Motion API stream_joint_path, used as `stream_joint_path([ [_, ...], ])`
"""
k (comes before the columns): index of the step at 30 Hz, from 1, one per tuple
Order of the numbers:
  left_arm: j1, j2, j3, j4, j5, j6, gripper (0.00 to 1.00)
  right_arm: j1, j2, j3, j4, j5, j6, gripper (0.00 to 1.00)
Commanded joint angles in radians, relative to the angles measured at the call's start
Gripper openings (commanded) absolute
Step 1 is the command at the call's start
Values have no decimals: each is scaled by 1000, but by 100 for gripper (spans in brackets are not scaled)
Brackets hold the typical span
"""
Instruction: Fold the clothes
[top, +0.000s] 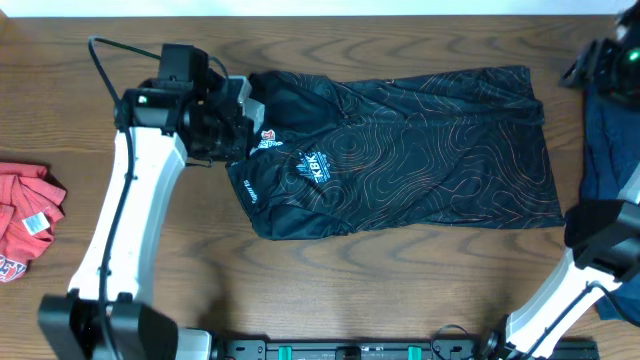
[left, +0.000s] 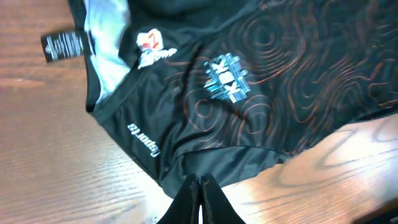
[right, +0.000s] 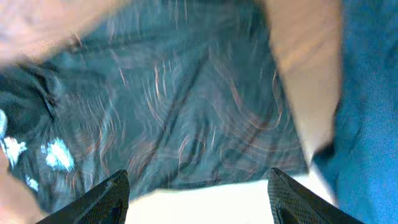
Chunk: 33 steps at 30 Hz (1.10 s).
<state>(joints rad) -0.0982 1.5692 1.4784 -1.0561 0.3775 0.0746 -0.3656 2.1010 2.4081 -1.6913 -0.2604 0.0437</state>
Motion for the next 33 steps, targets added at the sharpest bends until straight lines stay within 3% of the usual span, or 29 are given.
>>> stream_joint_path([
  [1, -3, -53, 3, -2, -13, -50, 7, 27, -70, -211, 2, 20, 46, 70],
  [11, -53, -55, -100, -60, 1, -126, 7, 26, -342, -988, 299, 0, 45, 74],
  [16, -120, -67, -299, 107, 95, -182, 7, 25, -561, -1241, 421, -2, 46, 80],
  [18, -141, -82, -396, 236, 161, -243, 7, 23, -649, -1310, 457, 5, 50, 84],
  [20, -158, -104, -513, 395, 206, -340, 7, 13, -750, -1380, 492, 48, 96, 97],
  [25, -175, -153, -724, 647, 251, -522, 7, -23, -908, -1484, 543, 70, 175, 99],
  [28, -177, -171, -789, 686, 251, -625, 6, -39, -940, -1509, 547, 70, 189, 99],
  [33, -183, -221, -863, 696, 236, -695, 6, -60, -925, -1540, 560, 69, 213, 99],
])
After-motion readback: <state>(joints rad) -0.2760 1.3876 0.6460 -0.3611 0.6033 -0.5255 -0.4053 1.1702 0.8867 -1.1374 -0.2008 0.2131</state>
